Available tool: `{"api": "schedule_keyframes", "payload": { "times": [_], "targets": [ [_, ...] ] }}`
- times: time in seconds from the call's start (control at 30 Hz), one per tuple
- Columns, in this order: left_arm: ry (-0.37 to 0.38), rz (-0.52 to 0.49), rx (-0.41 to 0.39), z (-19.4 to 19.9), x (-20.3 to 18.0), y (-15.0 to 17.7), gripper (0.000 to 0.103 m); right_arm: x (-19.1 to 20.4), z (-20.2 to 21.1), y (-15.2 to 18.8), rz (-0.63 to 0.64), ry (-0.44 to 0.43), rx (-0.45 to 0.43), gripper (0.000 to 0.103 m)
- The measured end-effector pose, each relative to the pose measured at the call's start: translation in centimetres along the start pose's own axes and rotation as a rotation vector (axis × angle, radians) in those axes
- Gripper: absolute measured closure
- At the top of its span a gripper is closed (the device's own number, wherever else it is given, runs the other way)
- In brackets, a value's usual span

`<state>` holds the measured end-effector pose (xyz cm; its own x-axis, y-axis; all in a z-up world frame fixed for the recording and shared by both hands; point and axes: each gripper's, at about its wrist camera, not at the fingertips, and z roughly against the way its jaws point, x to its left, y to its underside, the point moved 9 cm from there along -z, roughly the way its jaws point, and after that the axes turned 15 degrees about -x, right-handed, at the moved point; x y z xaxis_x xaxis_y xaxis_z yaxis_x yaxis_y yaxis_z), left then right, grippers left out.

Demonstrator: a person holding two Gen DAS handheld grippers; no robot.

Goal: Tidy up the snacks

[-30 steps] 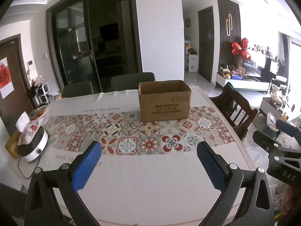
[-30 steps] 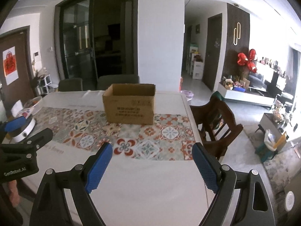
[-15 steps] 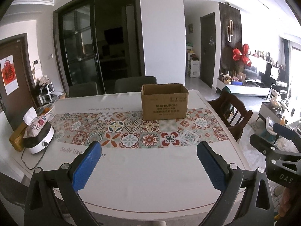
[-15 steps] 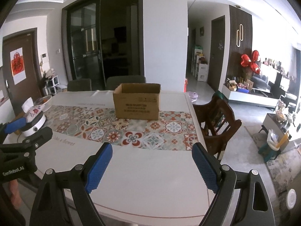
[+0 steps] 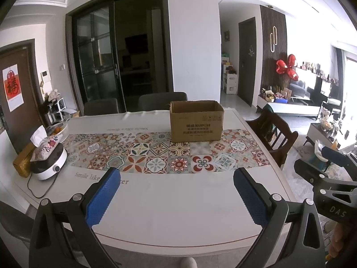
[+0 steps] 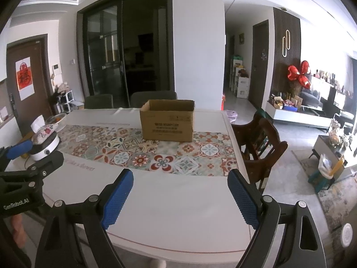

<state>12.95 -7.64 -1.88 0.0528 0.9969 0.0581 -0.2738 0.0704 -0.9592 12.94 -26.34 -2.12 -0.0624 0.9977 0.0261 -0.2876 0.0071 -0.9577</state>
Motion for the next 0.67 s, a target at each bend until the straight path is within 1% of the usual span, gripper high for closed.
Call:
{"api": "schedule_keyframes", "payload": {
  "times": [0.3, 0.67],
  "targets": [
    [-0.005, -0.003, -0.010, 1.4, 0.3, -0.3, 0.000, 0.0, 0.3, -0.1, 0.001, -0.001, -0.004, 0.016],
    [0.002, -0.001, -0.006, 1.5, 0.1, -0.6, 0.000, 0.0, 0.4, 0.0, 0.002, -0.002, -0.005, 0.016]
  ]
}}
